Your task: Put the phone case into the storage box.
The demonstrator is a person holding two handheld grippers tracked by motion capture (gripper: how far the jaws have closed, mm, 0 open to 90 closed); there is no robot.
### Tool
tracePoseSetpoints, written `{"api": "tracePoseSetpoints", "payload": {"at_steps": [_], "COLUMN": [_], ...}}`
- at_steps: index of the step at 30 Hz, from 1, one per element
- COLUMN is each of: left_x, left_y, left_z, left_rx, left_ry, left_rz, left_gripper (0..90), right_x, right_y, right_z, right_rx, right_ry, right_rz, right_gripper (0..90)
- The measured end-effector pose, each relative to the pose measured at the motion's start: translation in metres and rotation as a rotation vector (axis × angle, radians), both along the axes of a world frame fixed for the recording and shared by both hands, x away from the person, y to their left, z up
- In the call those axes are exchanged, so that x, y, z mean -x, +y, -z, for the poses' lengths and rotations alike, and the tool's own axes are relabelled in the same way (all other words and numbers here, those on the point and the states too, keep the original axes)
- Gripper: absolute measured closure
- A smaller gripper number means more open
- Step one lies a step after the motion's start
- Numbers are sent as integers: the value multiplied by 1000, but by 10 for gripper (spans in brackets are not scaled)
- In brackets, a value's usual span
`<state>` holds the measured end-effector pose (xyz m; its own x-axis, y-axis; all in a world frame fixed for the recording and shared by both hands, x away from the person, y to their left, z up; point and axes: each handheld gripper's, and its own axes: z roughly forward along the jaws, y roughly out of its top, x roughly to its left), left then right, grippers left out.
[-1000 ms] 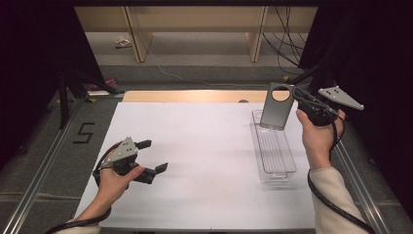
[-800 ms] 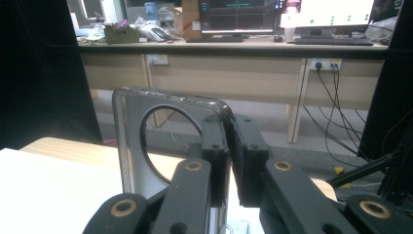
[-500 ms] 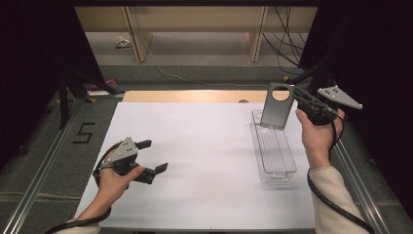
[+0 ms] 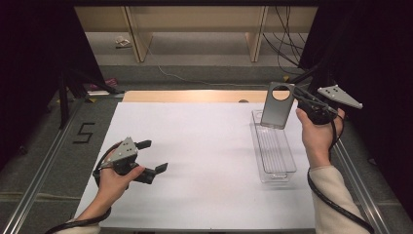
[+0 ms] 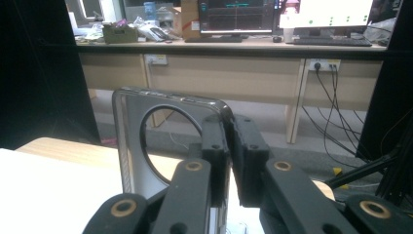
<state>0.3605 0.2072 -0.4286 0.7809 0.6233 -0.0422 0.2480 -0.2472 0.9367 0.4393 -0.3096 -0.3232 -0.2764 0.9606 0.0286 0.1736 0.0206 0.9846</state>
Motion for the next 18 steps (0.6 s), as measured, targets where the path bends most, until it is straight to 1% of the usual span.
{"api": "tracePoseSetpoints", "payload": {"at_steps": [18], "left_x": [0], "left_y": [0], "left_z": [0], "left_rx": [0], "left_ry": [1], "left_rz": [-1], "left_gripper": [0], "right_x": [-3], "right_y": [1], "right_z": [1], "right_rx": [1], "right_ry": [-1], "right_rz": [3], "right_gripper": [850]}}
